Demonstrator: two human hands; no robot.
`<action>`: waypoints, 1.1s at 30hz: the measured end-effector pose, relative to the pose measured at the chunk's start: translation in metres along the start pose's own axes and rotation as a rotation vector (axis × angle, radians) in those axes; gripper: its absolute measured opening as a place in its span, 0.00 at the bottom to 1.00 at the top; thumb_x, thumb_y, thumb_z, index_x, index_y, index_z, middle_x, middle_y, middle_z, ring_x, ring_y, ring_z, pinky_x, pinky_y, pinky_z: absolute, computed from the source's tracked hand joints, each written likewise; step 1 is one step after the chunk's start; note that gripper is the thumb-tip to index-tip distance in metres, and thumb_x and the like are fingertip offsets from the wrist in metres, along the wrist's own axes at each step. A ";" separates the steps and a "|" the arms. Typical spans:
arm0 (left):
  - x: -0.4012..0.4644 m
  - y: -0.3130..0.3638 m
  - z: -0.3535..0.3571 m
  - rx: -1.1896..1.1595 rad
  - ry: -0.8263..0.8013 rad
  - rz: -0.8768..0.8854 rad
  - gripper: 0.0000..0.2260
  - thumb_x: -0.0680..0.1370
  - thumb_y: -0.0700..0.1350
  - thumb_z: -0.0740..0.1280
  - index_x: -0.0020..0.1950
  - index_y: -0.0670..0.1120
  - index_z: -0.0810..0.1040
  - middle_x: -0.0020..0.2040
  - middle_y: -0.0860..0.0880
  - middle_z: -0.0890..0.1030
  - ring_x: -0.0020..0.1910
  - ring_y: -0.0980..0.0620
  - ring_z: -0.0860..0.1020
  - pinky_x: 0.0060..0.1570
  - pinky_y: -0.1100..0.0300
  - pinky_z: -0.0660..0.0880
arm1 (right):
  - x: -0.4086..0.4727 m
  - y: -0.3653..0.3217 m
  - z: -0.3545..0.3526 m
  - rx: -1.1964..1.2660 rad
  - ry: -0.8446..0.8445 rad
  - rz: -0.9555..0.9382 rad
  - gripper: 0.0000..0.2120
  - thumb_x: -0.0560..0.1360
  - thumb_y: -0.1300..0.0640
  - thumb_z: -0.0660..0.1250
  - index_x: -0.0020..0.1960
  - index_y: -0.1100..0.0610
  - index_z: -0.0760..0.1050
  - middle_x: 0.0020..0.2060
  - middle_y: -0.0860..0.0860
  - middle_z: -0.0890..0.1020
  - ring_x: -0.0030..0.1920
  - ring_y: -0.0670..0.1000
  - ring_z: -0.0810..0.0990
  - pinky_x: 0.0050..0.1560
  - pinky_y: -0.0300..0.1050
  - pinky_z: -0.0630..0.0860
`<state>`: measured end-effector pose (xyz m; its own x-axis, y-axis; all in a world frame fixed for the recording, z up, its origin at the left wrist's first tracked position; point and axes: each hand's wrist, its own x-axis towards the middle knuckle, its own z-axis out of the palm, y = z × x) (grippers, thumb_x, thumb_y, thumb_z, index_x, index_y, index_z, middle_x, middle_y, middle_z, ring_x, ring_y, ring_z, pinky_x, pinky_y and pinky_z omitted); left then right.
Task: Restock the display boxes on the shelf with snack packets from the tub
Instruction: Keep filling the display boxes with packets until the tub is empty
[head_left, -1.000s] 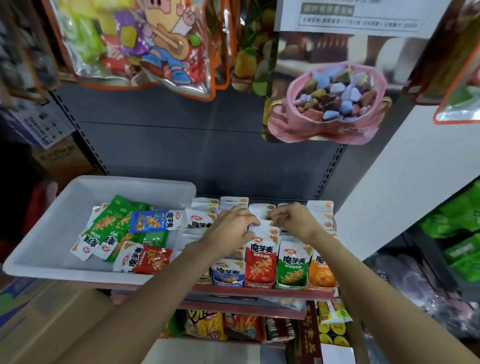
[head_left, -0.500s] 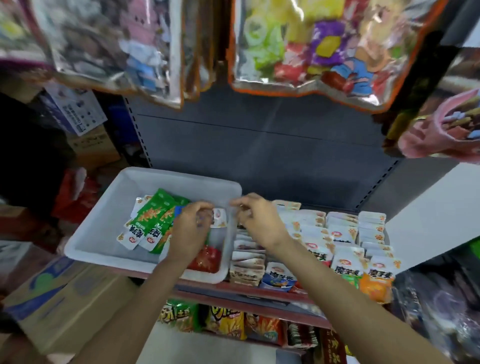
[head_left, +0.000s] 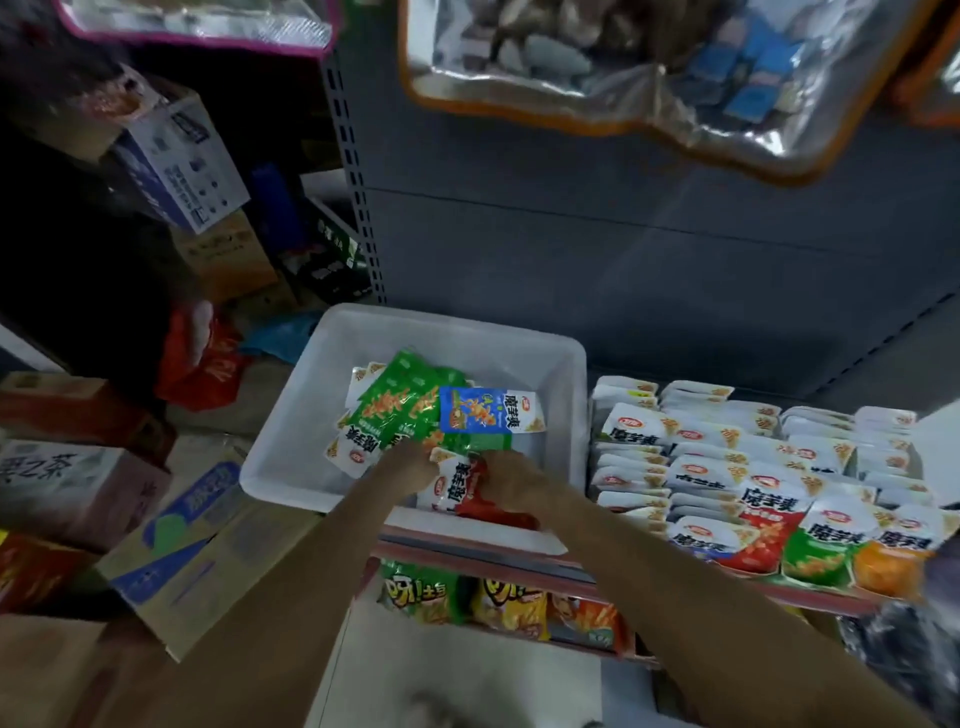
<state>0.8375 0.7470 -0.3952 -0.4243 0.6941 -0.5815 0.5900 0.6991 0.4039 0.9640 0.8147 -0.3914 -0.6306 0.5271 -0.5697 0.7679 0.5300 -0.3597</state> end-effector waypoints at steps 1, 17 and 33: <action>0.001 -0.001 0.000 -0.065 -0.004 -0.008 0.07 0.78 0.37 0.61 0.53 0.36 0.76 0.36 0.47 0.71 0.39 0.50 0.72 0.37 0.59 0.67 | 0.001 0.000 0.001 -0.016 0.012 0.006 0.11 0.78 0.62 0.57 0.58 0.60 0.74 0.54 0.57 0.79 0.55 0.57 0.78 0.55 0.47 0.75; -0.035 0.016 -0.037 -0.513 0.398 0.152 0.16 0.75 0.41 0.70 0.60 0.41 0.73 0.50 0.46 0.79 0.46 0.48 0.78 0.39 0.58 0.75 | -0.016 0.016 -0.045 0.556 0.334 -0.098 0.11 0.75 0.66 0.66 0.39 0.53 0.79 0.40 0.50 0.80 0.43 0.47 0.78 0.41 0.34 0.73; -0.070 0.208 -0.013 -0.559 0.343 0.619 0.08 0.75 0.38 0.69 0.53 0.43 0.76 0.40 0.46 0.81 0.34 0.56 0.78 0.42 0.62 0.74 | -0.139 0.133 -0.145 1.088 0.732 -0.230 0.18 0.73 0.70 0.68 0.58 0.55 0.70 0.42 0.55 0.82 0.37 0.49 0.81 0.39 0.45 0.79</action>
<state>0.9808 0.8461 -0.2616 -0.3761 0.9246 0.0606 0.3987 0.1025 0.9113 1.1374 0.9081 -0.2523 -0.4088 0.9125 -0.0144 0.1190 0.0376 -0.9922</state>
